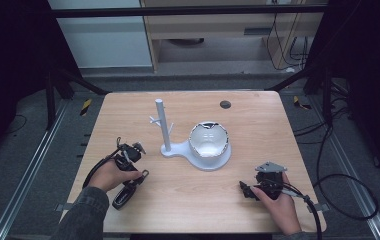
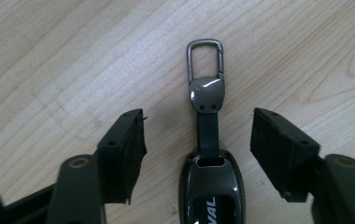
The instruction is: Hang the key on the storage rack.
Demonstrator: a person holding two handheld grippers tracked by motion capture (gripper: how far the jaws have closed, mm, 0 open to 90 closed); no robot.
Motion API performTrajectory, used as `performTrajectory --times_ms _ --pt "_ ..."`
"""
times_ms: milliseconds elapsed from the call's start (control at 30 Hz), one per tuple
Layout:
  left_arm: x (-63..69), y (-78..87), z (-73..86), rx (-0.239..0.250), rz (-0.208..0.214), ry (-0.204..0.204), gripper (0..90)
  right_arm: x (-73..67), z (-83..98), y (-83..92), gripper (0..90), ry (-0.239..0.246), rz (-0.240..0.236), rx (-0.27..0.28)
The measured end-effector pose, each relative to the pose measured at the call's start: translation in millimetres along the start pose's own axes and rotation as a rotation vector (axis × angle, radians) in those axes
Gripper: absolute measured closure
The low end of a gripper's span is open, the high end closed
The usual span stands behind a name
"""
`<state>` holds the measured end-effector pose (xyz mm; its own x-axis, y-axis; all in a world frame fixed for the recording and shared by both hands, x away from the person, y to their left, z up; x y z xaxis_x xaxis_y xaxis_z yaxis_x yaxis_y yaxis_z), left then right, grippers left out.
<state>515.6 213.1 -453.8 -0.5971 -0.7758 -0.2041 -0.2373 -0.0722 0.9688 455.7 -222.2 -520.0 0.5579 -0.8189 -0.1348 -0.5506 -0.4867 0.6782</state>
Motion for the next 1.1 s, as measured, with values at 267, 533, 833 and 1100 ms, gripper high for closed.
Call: performTrajectory --times_ms 267,533,833,1100 --pt "8.3 -8.3 -1.3 -0.021 0.014 -0.025 47.4 0.0 0.0 0.0 0.8 0.0 0.0 0.0" --pt "9.0 -12.4 1.3 -0.028 0.022 -0.018 55.3 0.0 0.0 0.0 0.8 0.0 0.0 0.0" --pt "5.7 -14.9 6.2 -0.034 0.035 -0.016 63.0 0.0 0.0 0.0 0.8 0.0 0.0 0.0" --pt "7.2 -15.6 7.5 -0.025 0.035 -0.035 78.5 -0.3 0.0 0.0 0.8 -0.003 0.0 0.0"
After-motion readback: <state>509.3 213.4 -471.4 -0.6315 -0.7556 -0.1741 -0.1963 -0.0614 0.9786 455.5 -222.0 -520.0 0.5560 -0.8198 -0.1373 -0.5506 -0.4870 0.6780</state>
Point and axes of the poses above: each handheld gripper's, and its own axes: y roughly backward along the jaws, z roughly out of its underside, x roughly to its right, the point moved 1 cm from there along -y, roughly forward along the jaws, and after that the axes turned 12 degrees about -z, right-handed, at the moved point
